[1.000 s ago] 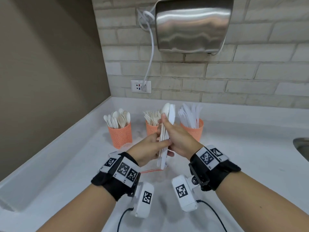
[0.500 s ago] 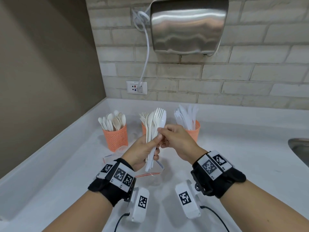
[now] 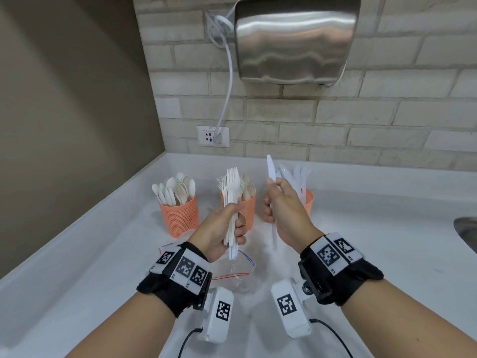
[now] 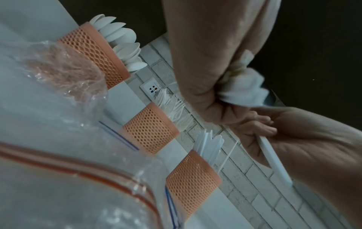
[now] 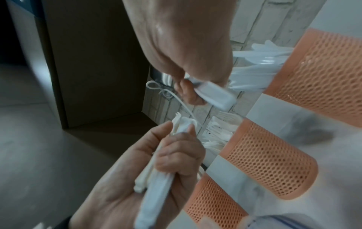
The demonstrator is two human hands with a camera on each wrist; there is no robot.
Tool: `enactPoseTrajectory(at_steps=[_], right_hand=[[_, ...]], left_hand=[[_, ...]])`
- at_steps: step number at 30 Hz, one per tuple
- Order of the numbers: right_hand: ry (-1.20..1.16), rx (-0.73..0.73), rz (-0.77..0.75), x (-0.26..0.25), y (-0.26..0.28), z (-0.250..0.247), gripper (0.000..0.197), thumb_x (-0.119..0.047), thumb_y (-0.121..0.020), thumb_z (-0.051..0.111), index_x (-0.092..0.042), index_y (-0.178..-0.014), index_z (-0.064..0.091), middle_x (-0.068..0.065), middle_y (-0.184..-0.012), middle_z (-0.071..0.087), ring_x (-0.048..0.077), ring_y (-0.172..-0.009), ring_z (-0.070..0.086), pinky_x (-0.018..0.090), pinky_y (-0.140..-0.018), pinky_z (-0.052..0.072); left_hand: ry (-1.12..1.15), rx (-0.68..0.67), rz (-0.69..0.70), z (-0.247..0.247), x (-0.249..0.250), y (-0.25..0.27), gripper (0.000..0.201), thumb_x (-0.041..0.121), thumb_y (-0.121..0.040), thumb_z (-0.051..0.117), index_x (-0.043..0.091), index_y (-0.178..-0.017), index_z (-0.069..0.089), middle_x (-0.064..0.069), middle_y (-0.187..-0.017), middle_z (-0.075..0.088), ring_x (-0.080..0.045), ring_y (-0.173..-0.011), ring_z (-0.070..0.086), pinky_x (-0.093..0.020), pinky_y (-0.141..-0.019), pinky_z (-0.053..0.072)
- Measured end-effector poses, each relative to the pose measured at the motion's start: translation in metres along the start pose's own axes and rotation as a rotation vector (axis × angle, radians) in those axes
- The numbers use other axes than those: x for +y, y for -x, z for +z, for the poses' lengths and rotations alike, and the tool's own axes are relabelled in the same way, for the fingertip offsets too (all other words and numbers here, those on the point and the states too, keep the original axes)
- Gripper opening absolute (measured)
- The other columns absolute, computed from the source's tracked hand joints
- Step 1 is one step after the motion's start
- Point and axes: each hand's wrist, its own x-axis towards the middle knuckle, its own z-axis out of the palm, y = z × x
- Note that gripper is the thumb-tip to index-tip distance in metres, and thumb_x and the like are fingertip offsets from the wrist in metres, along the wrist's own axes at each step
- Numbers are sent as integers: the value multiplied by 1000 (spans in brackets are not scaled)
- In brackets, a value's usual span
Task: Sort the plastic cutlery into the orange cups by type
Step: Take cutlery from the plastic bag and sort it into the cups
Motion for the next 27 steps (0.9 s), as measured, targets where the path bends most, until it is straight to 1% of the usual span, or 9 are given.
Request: enactPoseTrajectory(at_steps=[3, 6, 8, 11, 15, 17, 19, 23, 27], right_hand=[[143, -136, 27, 2, 4, 3, 7, -15, -93, 54, -11, -88, 51, -9, -48, 50, 1, -35, 37, 14, -36, 27], [238, -169, 70, 10, 2, 7, 14, -19, -89, 61, -7, -93, 57, 1, -55, 51, 1, -33, 43, 13, -35, 30], [228, -155, 104, 13, -1, 7, 17, -21, -89, 62, -5, -92, 58, 3, -55, 50, 3, -33, 45, 12, -34, 31], [223, -176, 131, 14, -4, 4, 16, -23, -88, 63, -10, -81, 57, 1, -52, 49, 7, -38, 46, 14, -36, 29], [153, -214, 206, 13, -9, 0, 16, -23, -83, 68, -13, -76, 57, -3, -49, 51, 7, -42, 40, 17, -41, 26], [126, -225, 220, 12, -9, 0, 14, -20, -83, 67, -11, -85, 58, -3, -48, 51, 7, -39, 43, 16, -40, 31], [125, -222, 207, 14, -9, -1, 13, -21, -86, 64, -11, -87, 56, -4, -44, 50, 8, -38, 43, 16, -40, 34], [138, -186, 170, 14, -8, -2, 8, -19, -90, 60, -12, -87, 59, -5, -55, 56, 6, -44, 49, 16, -43, 37], [116, -148, 107, 9, -4, -2, 12, -14, -95, 48, -12, -88, 58, -2, -61, 56, 3, -42, 52, 16, -42, 42]], left_hand=[[-4, -44, -19, -2, 0, -2, 15, 18, -93, 38, 10, -92, 50, -1, -54, 43, -11, -40, 35, -20, -39, 31], [4, -94, -5, -1, -1, -2, 24, 15, -93, 30, 5, -89, 52, -6, -60, 47, -11, -42, 39, -20, -40, 33], [-3, -108, 18, 1, -1, -2, 23, 12, -94, 29, 4, -94, 51, -7, -63, 45, -11, -43, 40, -20, -40, 33], [-19, -121, 36, 1, -1, -1, 23, 10, -95, 30, 4, -100, 52, -7, -64, 48, -10, -43, 41, -19, -41, 34], [-96, -175, 31, 2, -2, 3, 15, 2, -93, 40, 4, -87, 53, -6, -63, 52, -7, -41, 42, -19, -40, 38], [-132, -204, 28, 2, -2, 4, 19, -7, -90, 39, 1, -82, 55, -6, -62, 57, -8, -43, 46, -20, -42, 41], [-121, -196, 19, 1, -1, 4, 22, -8, -88, 37, -1, -88, 58, -9, -65, 64, -12, -47, 55, -24, -45, 48], [-111, -172, -8, -2, 4, 3, 28, -3, -91, 33, -2, -100, 60, -14, -76, 72, -21, -63, 70, -32, -58, 59], [-93, -139, 9, 0, 3, -1, 27, 9, -97, 37, 1, -100, 63, -15, -82, 73, -24, -75, 72, -37, -69, 60]])
